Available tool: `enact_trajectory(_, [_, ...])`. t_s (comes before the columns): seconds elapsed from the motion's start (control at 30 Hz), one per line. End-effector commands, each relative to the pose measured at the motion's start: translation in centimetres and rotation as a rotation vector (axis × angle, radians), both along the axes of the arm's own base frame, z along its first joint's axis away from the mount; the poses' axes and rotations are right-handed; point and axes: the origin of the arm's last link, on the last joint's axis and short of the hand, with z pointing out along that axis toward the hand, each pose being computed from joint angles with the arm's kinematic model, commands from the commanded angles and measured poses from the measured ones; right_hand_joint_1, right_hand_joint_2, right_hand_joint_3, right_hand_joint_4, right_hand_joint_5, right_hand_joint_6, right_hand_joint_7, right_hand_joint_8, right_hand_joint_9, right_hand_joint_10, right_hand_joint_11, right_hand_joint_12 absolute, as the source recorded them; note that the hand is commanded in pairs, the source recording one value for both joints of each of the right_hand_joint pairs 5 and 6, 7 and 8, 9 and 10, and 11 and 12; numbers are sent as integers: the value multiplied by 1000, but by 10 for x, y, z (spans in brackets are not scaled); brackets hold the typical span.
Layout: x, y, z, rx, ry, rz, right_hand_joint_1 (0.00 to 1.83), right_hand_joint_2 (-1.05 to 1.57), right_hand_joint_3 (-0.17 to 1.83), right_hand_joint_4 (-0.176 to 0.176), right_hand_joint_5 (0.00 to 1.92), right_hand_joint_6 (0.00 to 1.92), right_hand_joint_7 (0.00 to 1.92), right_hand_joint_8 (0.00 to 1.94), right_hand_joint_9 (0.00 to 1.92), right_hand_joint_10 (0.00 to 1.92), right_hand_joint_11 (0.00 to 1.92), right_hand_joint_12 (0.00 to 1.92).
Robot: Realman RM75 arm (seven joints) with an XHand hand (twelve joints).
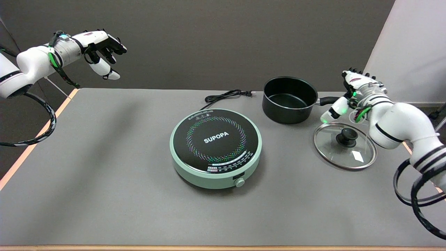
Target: Pick up the pot.
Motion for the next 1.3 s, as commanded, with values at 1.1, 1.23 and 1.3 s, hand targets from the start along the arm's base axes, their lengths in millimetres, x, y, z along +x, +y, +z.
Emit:
enact_trajectory(1.1, [-41, -40, 12, -46, 122, -257, 1188, -188, 737, -176, 227, 227, 227, 227, 227, 227, 227, 227])
enact_trajectory(1.23, [-47, -47, 6, -24, 106, -257, 1187, -188, 739, -176, 230, 230, 230, 230, 230, 230, 230, 230])
enact_trajectory(1.3, [-46, -50, 5, -15, 102, -249, 1187, -190, 742, -176, 229, 229, 229, 229, 229, 229, 229, 229])
